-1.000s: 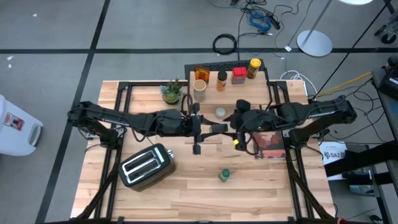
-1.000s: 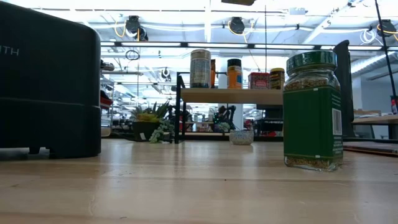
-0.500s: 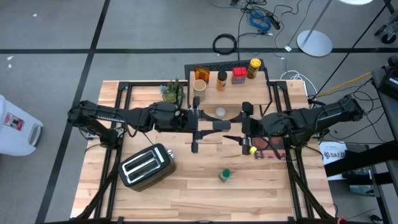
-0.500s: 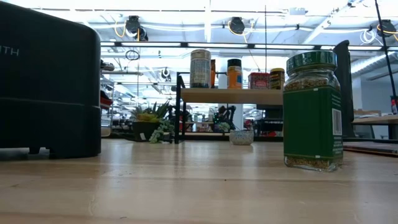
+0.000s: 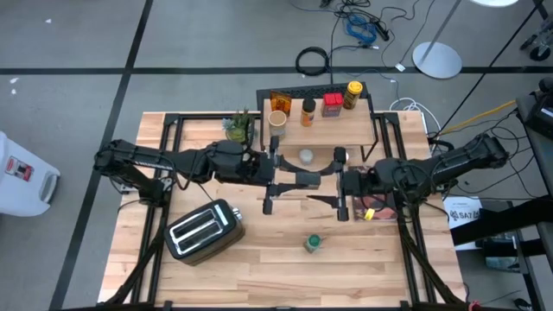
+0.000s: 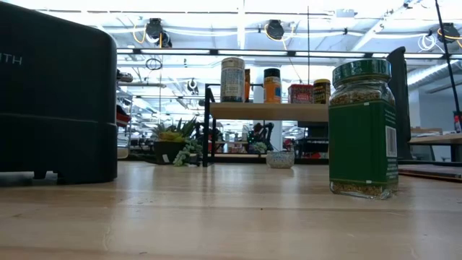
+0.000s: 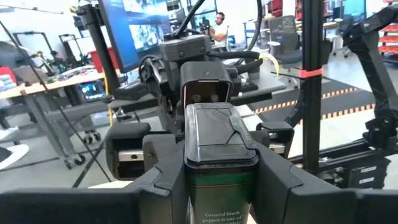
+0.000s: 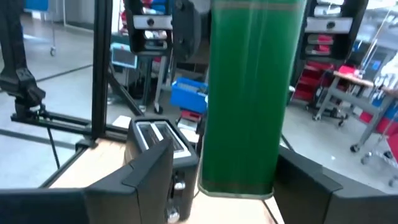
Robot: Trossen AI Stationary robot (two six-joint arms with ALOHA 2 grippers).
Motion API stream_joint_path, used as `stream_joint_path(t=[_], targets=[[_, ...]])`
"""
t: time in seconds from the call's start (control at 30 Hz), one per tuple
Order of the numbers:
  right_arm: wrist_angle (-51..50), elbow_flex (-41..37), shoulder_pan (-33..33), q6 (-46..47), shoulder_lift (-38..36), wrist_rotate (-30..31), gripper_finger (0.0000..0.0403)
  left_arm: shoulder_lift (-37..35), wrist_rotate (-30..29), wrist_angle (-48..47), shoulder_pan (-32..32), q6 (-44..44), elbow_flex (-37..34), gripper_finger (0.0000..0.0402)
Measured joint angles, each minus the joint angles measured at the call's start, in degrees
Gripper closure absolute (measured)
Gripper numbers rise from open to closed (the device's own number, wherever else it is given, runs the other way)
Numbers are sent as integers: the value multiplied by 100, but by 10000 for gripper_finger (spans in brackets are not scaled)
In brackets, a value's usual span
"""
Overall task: Shelf spices
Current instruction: Put the black seasoning can on the shelf
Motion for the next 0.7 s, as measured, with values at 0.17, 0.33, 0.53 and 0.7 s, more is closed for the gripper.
stream_joint_path(t=[0.17,0.33,0.53,0.7], targets=[[317,-1,-1,-166,10,15,172,2,103,-4,4,-153,0,271],[462,-1,-22,-242,16,30,189,2,148,-13,2,-237,0,271],[455,-1,-52,-197,186,24,240,7,207,-22,4,-300,0,272],[505,-1,-55,-177,291,88,274,7,194,-39,4,-296,0,272]])
